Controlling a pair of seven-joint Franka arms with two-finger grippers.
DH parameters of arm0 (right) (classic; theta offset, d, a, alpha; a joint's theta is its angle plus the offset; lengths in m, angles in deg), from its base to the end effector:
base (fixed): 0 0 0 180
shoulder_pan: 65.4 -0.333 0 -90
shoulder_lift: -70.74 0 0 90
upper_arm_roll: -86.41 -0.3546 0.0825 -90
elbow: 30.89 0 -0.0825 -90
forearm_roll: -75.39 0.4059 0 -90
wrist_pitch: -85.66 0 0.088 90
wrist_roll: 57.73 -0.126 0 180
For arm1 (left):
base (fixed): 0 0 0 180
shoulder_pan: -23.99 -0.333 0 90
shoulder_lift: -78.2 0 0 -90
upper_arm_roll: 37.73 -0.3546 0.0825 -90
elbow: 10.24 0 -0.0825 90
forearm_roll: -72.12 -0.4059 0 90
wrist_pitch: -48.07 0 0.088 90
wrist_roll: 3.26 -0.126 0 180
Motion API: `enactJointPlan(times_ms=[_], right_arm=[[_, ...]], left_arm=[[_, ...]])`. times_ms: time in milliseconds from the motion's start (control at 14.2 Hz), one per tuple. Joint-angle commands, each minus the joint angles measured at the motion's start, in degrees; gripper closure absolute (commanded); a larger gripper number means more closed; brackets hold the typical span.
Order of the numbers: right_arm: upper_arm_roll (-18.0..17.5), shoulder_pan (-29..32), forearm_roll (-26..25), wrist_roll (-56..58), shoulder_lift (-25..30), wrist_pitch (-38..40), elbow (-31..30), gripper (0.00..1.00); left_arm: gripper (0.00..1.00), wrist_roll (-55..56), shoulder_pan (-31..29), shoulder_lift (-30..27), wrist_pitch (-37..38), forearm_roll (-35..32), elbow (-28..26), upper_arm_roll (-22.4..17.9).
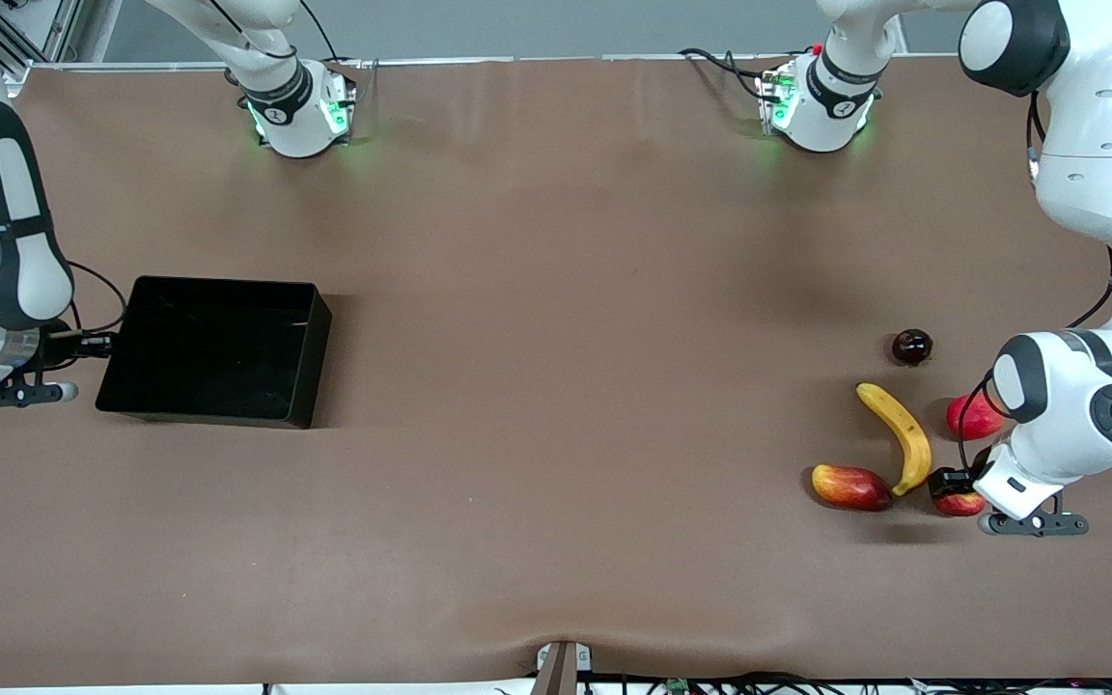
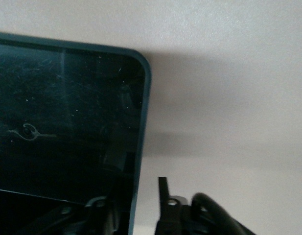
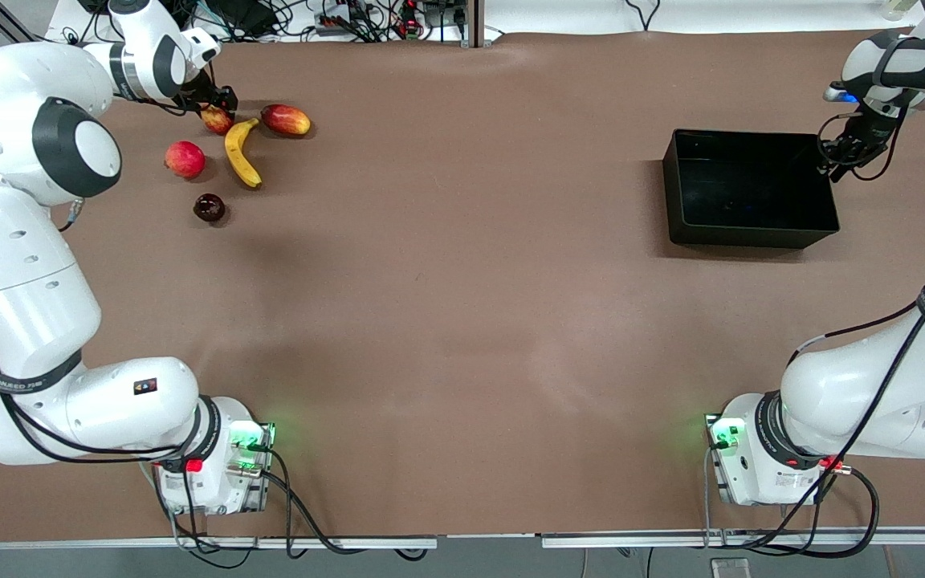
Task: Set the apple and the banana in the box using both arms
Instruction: 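Grasp the red apple with the left gripper while the right gripper reaches the box, then slide the black box with the right gripper while the left gripper lifts the apple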
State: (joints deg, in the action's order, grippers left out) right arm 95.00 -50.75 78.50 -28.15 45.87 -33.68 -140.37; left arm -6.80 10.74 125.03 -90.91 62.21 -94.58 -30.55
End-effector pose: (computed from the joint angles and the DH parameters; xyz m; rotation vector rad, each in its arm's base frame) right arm 0.5768 -0.2399 0.2535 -3.0220 -0.1263 0.3630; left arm 0.7730 0.1037 0.2010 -3.0872 0.0501 -0.2183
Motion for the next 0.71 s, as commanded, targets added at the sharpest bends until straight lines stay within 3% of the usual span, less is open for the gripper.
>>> enactJointPlan(times_ms=[0,212,636], right_arm=[[-0.95,1.96,2.08,4.34,-0.17,-0.19,-0.12,1.0],[-1.12,1.34,2.26,4.26,0.35,1.38,0.76,1.0],[-1.3,-4.0,5.86,1.72,0.44,20.8,15.42,1.0]], left_arm=[[1.0,-6.0,-0.37,-3.57,0.81,0.33,-0.47,0.2],[1.0,-7.88,-0.37,-9.37,8.79,0.86,-0.12,1.6],[1.0,-5.61,-0.11,-18.96,25.67,1.3,-0.3,6.25]])
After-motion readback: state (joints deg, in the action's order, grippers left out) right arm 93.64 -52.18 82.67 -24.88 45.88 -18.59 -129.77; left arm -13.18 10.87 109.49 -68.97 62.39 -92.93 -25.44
